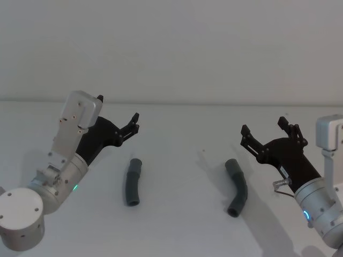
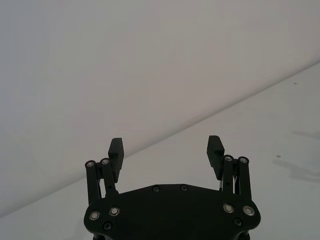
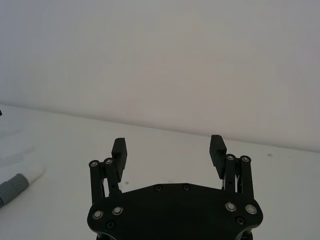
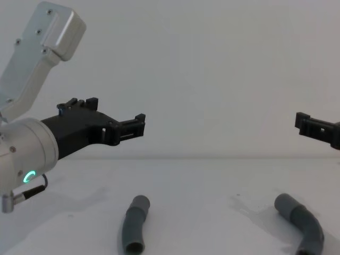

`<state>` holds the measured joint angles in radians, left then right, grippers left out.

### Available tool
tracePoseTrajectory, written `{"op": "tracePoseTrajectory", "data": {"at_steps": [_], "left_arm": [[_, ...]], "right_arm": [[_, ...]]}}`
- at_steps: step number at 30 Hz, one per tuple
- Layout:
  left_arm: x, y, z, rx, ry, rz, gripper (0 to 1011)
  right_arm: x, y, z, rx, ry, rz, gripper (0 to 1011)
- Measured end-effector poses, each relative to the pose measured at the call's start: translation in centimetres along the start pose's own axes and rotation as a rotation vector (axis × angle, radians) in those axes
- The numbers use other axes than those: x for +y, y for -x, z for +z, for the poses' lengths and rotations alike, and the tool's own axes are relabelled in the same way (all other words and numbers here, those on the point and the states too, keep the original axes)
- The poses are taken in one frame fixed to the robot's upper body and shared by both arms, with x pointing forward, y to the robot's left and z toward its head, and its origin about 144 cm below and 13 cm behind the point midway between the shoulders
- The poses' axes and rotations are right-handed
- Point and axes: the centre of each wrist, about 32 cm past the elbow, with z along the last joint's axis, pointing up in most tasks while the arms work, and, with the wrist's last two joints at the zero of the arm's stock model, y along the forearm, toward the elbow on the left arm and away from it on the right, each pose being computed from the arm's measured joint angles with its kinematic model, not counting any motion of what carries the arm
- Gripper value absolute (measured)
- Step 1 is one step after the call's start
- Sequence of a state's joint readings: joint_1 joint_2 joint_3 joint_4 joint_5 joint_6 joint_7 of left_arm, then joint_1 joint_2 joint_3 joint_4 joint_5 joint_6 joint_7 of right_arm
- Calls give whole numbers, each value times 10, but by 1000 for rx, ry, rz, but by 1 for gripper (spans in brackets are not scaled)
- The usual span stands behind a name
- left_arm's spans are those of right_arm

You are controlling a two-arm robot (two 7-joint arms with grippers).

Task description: Use both hands to pick up one end of the pipe from the table, align the ends, and insert them.

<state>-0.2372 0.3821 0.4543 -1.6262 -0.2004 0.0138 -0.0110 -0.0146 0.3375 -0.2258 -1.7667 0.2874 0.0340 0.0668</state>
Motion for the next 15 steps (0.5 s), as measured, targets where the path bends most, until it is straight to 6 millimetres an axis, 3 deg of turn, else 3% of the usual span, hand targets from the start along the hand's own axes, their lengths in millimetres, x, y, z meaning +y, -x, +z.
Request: {"op": "tracePoseTrajectory", "data": {"at_steps": [15], "left_arm": [[0,0,0,0,0,0,1001]], "right_arm": [[0,0,0,0,0,0,1002]]}}
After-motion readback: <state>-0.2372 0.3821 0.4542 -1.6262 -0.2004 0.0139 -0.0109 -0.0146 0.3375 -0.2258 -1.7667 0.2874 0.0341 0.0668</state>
